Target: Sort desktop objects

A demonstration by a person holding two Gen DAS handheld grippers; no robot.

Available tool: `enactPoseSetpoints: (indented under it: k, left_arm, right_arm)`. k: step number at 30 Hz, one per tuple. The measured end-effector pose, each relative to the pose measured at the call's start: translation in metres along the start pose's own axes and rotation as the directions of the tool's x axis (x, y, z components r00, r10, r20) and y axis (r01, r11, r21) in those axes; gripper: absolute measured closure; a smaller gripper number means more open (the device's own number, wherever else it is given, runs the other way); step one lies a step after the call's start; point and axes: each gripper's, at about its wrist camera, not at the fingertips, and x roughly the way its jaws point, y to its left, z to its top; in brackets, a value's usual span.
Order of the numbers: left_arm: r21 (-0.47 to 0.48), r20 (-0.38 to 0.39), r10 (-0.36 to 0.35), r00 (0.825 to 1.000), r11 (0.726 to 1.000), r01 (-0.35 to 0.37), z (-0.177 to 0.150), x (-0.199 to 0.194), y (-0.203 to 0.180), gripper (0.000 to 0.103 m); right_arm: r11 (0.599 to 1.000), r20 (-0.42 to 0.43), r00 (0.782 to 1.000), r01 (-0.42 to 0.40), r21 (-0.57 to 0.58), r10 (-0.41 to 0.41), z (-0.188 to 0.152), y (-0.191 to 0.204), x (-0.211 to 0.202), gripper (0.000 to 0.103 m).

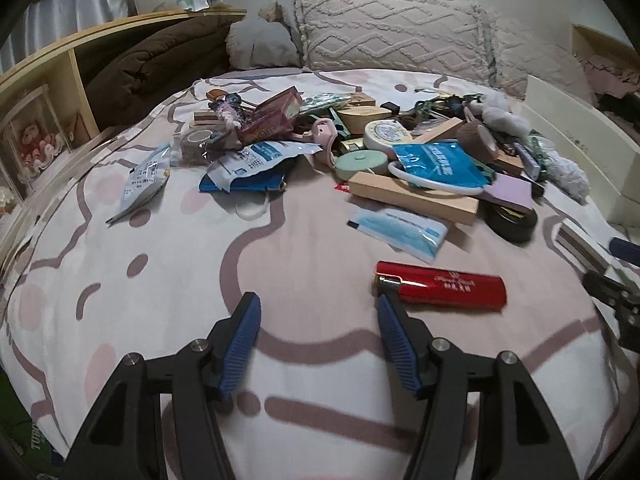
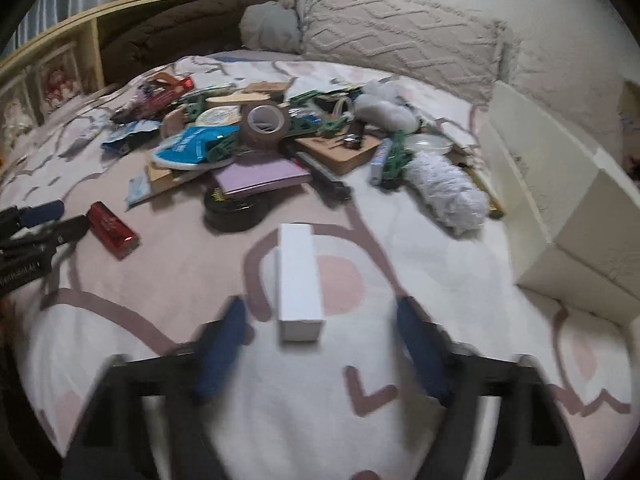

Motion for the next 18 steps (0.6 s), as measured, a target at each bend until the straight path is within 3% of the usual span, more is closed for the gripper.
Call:
enactPoseSetpoints:
  k: [4,8,14,18]
  left_arm:
    - [-0.009,0.014,-0.013,1.0,1.0,0.013,-0.005,0.0,0.0,0.029]
    - [0.001,0.012,-0.099,0.995,0.995,0.099,-0.01,-0.005,-0.004,0.01]
    - [0.096,0.002,-0.173,0.985,0.98,0.172,-0.013,-0.01,-0.033,0.007]
    - [0.109,-0.018,-0.186,0.982,0.976,0.186,-0.005,-0.003,-0.043,0.007]
  right_arm:
    - [0.999,-0.024,1.0,0.015,0.043,-0.014,-0.002,-0.014,0.002,0.022]
    - [0.995,-0.043,0.999,0.015,0.103,-0.011,-0.003,-0.028,0.004,0.022]
    - [0.972,-0.073,0.992,0.12,0.2,-0.107,-0.007,-0.052,0.007,0.022]
    - [0.963,-0.076,0.993,0.107,0.249,-0.091,-0.009,-0.063,0.007,0.022]
